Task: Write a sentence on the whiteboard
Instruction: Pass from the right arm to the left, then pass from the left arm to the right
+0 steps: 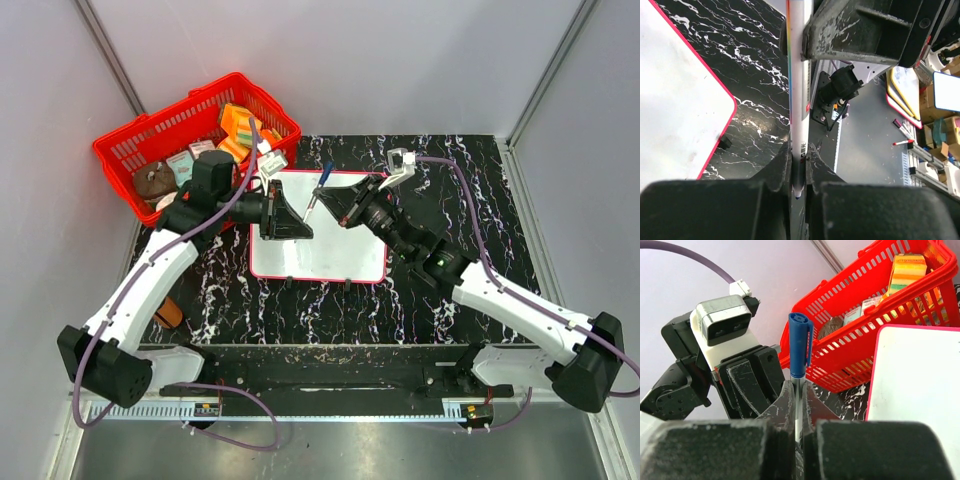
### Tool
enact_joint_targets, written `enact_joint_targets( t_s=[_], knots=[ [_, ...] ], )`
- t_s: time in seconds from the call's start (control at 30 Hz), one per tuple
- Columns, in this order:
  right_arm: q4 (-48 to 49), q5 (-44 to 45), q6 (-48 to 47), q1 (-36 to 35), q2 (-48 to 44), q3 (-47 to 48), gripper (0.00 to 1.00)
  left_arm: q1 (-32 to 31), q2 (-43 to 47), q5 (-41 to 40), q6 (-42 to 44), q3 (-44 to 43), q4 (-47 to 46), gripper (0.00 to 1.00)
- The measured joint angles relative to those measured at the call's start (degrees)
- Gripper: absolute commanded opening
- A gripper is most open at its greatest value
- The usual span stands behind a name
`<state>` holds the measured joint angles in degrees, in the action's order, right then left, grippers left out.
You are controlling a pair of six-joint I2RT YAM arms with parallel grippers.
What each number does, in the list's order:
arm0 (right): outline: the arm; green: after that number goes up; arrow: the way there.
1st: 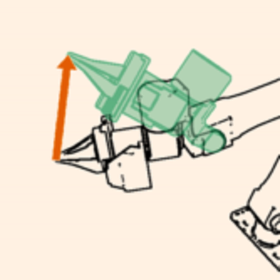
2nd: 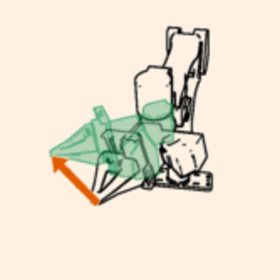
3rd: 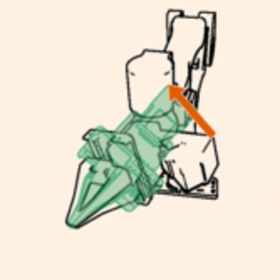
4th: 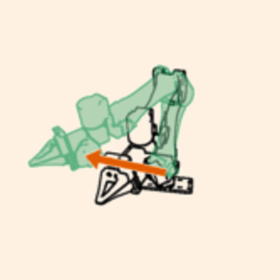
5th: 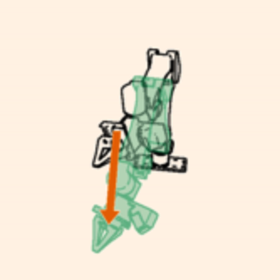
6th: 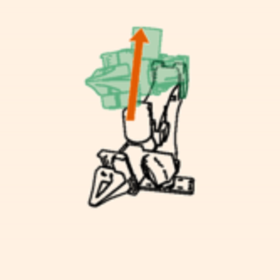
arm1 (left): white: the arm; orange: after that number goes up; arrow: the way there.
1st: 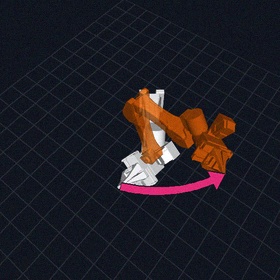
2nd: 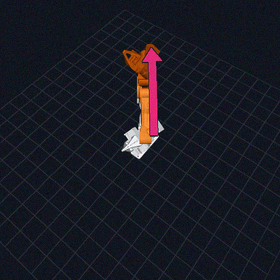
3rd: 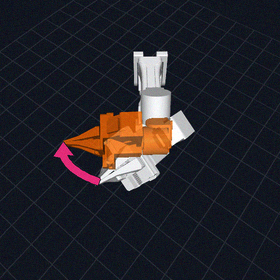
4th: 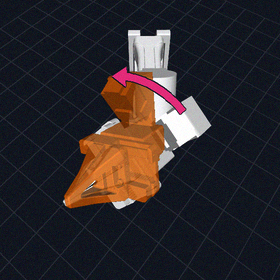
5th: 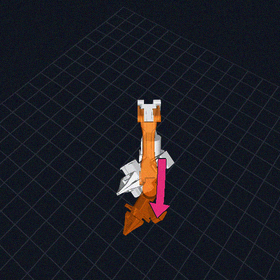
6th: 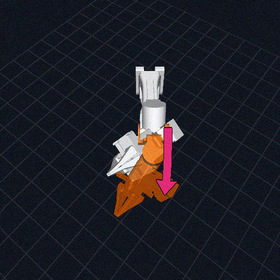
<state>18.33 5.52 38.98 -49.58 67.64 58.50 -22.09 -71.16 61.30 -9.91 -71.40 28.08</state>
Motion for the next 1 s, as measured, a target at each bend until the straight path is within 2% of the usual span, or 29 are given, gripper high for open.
enact_joint_targets(
  t_s=[0.07, 0.1, 0.2, 0.27, 0.33, 0.47, 0.73, 0.87, 1.0],
  knots=[
    [0.13, 0.81, 0.55, -0.24, -0.33, 0.00, 0.18, 0.00, 0.52, 0.02, -0.20, 0.09, -0.79, 0.00],
    [0.17, 1.07, 0.74, -0.44, -0.50, 0.00, 0.33, 0.04, 0.72, 0.09, -0.26, 0.09, -0.96, 0.00],
    [-0.22, 0.96, 0.72, -0.57, -0.74, 0.00, 0.59, 0.31, 1.33, -0.04, -0.22, 0.22, -0.87, 0.00],
    [-1.60, 0.81, 0.11, -0.57, -1.18, 0.00, 0.81, 1.18, 1.81, -0.22, 0.00, 0.24, -0.70, 0.00],
    [-3.43, 0.44, -0.37, -0.57, -1.95, 0.00, 0.92, 2.40, 2.38, -0.37, 0.74, 0.24, -0.39, 0.00],
    [-10.12, 0.02, -3.19, -0.57, -6.32, 0.02, 1.00, 4.00, 3.63, -0.92, 2.93, 0.24, 1.42, 0.00],
    [-19.08, -3.19, -12.00, -0.55, -17.84, 0.00, 1.00, 4.20, 9.25, 0.09, 9.20, 0.31, 5.38, 0.00],
    [-19.41, -10.21, -14.80, -0.57, -16.96, 0.46, 0.97, 4.20, 9.86, 4.13, 11.41, 0.31, 6.36, 0.00],
    [-14.53, -19.26, -14.43, -0.55, -10.32, 0.63, 0.91, 4.20, 9.07, 8.35, 12.85, 0.31, 6.86, 0.00]
  ],
)
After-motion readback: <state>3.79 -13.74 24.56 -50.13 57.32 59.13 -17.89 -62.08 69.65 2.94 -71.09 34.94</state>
